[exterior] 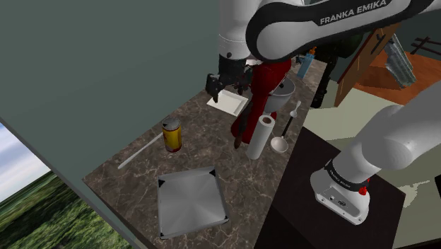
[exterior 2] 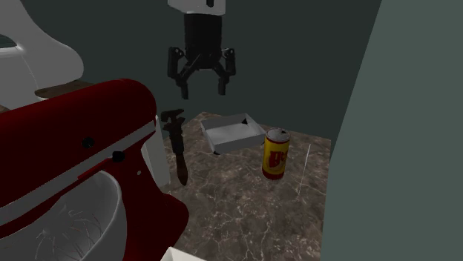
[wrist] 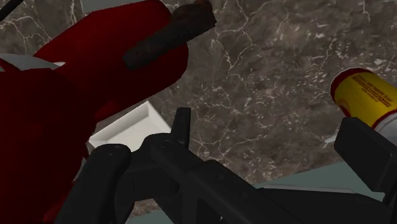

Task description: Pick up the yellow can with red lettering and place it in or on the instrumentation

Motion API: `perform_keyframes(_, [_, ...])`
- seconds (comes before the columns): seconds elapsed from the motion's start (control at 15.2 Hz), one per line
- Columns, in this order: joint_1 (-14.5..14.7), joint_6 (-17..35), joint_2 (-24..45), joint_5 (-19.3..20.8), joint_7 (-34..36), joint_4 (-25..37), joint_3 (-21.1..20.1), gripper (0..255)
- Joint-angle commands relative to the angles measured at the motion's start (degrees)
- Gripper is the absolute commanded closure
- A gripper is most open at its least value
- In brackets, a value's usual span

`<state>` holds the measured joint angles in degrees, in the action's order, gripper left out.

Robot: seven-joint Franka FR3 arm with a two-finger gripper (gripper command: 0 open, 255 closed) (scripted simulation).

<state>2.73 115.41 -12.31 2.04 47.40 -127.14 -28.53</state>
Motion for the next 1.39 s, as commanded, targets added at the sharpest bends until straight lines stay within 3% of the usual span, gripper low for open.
perform_keyframes(0.0, [-0.16, 1.60, 5.19, 2.65, 3.94, 2.86, -1.99, 0])
perform_keyframes(0.46, [3.07, 3.12, 22.63, 13.97, 17.22, 14.37, -4.99, 0])
perform_keyframes(0.99, [12.41, 0.04, 42.12, 24.39, 26.94, 32.73, -2.13, 0])
perform_keyframes(1.32, [12.45, 2.92, 43.72, 25.57, 27.66, 31.26, -1.28, 0])
